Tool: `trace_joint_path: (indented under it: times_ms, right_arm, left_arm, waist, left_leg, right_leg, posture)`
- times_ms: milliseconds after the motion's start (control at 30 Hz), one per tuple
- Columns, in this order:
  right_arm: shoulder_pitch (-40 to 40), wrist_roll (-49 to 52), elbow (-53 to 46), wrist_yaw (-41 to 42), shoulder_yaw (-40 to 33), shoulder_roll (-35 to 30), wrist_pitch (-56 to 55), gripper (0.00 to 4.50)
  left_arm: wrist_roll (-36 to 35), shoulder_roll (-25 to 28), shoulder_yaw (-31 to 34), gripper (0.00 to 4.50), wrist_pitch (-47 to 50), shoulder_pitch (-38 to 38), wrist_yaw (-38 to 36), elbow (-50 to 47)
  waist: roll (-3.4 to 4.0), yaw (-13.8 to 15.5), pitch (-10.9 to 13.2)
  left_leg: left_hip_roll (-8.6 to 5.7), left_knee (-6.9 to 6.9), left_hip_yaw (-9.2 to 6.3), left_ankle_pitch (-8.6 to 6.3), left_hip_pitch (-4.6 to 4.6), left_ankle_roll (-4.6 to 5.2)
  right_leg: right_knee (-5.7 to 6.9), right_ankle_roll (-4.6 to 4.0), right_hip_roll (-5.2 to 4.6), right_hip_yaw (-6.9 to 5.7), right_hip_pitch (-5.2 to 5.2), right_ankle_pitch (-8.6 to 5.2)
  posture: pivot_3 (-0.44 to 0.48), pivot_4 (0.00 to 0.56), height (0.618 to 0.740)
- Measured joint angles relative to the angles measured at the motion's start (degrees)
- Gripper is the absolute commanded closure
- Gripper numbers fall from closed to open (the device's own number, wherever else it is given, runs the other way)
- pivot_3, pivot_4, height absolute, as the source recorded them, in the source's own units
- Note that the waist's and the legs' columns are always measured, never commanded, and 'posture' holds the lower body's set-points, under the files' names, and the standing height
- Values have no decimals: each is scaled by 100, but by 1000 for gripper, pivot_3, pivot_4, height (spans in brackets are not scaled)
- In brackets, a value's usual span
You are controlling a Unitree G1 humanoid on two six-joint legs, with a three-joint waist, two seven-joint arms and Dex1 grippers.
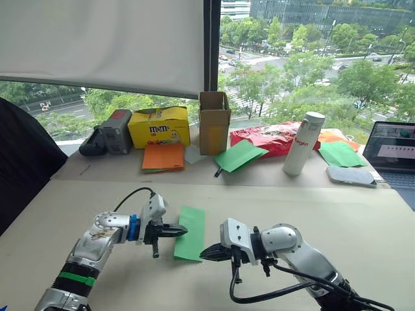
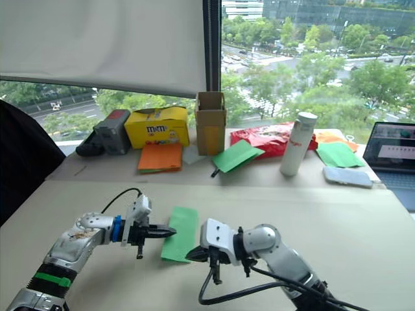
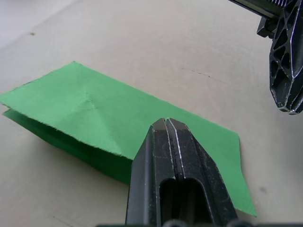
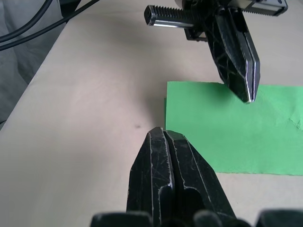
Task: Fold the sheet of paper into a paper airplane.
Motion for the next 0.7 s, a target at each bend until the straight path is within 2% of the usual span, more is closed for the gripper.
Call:
trace_joint_path:
  times_ms: [133,300,500,700]
  right_arm:
    - [-1,51,-196,-60,-218,-222,301,4482]
    - [-109,170,-235,-249,-472,-416,504,4482]
    - [-139,223,-306,-438,-755,-684,592,4482]
    - [119,225,-541,-645,-968,-1023,801,4482]
  left_arm:
    - [-61,373,360,4500,-54,-1,-1,82]
    - [333,470,153,4500,-533,110,25,566]
    - [434,-145,-187,4500,-676,20,149,838]
    - [386,-638,-425,4500,-544,-214,198,678]
  waist:
    - [1,1,0]
    - [2,15,1]
    - [1,100,1]
    - [3,105,-1]
  left_leg:
    - [0,-4,0,0,4,0]
    - [-3,-3,2,0,2,0]
    - [-5,-1,2,0,-13,0]
    - [-4,-3,3,0,-21,0]
  right_leg:
    - [-2,0,1,0,1,0]
    - [-9,-1,-3,0,1,0]
    - [-23,-2,-9,-4,1,1]
    - [-30,-2,-8,0,3,2]
  posture:
    - [0,150,656]
    - [0,150,656]
    - [0,150,656]
    - [0,150,656]
